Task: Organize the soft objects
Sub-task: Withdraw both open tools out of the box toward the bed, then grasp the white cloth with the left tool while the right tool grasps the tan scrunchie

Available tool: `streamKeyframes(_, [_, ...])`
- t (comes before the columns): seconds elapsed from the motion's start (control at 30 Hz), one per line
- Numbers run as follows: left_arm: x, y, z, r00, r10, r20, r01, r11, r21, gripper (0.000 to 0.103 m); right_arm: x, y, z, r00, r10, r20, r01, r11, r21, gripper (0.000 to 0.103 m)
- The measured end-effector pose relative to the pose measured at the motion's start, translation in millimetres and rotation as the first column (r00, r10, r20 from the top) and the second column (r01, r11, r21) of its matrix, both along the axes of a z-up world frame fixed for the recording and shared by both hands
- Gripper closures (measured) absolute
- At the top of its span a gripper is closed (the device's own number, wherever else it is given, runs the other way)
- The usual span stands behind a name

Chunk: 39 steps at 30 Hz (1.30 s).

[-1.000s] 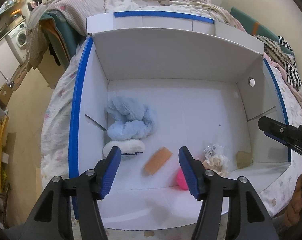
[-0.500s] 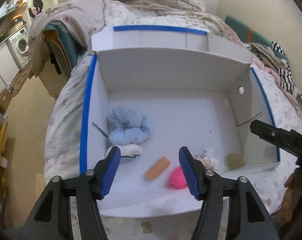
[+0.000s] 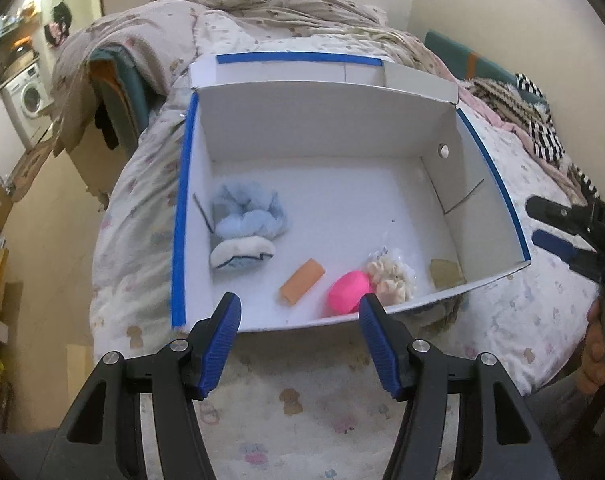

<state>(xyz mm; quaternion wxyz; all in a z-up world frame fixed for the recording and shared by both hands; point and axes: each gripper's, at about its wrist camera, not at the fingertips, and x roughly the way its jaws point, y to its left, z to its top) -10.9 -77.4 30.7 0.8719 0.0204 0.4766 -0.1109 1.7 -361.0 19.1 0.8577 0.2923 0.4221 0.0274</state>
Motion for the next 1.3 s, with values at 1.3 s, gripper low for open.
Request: streamKeyframes(1.3, [11.4,-72.1,-107.2,0.923,-0.214,-0.320,0.221,0.975,-0.013,0.045,8.5,15.8,-94.8,0.910,0.102,-0.401,-0.129,0.991,-0.041,0.024])
